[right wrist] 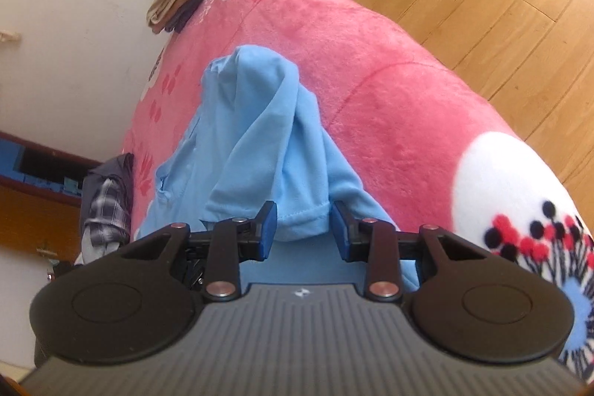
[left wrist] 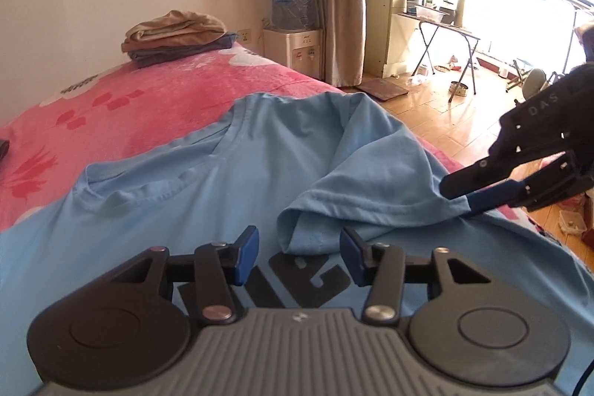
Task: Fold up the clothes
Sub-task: 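Grasp the shirt side with the right tool and lift it up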
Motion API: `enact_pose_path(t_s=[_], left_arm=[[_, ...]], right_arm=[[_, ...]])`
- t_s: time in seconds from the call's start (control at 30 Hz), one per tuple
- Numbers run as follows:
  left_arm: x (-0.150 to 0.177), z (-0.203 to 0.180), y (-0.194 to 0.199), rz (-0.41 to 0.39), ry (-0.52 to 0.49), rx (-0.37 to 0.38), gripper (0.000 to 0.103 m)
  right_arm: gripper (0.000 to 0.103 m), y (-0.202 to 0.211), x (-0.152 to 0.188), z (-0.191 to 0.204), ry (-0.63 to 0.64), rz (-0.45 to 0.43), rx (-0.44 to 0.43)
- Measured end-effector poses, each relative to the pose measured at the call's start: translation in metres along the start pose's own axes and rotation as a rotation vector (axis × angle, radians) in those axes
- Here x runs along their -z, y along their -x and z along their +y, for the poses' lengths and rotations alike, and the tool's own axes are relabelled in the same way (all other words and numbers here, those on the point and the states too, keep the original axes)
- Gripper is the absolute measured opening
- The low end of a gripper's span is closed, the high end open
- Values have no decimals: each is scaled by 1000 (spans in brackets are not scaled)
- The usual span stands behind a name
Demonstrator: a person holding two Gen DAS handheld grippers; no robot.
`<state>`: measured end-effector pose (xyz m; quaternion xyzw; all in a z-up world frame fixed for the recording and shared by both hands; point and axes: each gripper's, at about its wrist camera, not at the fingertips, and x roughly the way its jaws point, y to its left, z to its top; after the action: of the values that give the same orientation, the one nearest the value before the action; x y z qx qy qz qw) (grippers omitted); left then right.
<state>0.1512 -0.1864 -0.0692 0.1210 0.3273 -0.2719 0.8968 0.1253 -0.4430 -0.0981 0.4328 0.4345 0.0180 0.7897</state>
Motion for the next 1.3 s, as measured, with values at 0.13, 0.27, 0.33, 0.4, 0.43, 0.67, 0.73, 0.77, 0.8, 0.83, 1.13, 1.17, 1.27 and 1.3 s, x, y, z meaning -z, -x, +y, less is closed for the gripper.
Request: enact_pose_path(t_s=[0.13,0.27,0.33,0.4,0.43,0.67,0.73,0.77,0.8,0.83,1.13,1.17,1.27,1.3], left_arm=[[-2,0,-7,0,12,10,50],[-4,3,-15,8,47,30,50],[-6,4,-18,8,67,43,50],[-9,8,-20,5,112,71,50],[-10,11,-21,5,142,92,50],[-13,24,-29,-12,273,192,60],[-14,28,-30,-27,300,219,66],[-15,30,-30,-34,309,227,67],[-16,31,-31,-41,318,235,68],[-18,32,-31,-47,319,239,71],[-44,9,-46,-95,88,264,72],[-46,6,-46,-95,58,270,72],[-49,1,-43,-84,-38,299,72],[-51,-1,-42,-71,-75,312,72]], right_arm=[[2,0,-2,7,51,-39,0],[1,15,-15,26,111,-137,-40],[1,25,-24,46,181,-192,-62],[1,34,-32,61,232,-238,-83],[1,39,-36,69,256,-262,-94],[1,56,-58,80,281,-343,-125],[1,58,-62,75,271,-348,-125],[1,59,-64,72,264,-348,-127],[1,60,-65,69,257,-348,-128],[1,60,-65,67,253,-343,-131],[1,60,-62,62,298,-278,-140],[1,61,-61,63,317,-271,-138],[1,67,-59,64,393,-256,-137],[1,67,-59,63,400,-253,-143]])
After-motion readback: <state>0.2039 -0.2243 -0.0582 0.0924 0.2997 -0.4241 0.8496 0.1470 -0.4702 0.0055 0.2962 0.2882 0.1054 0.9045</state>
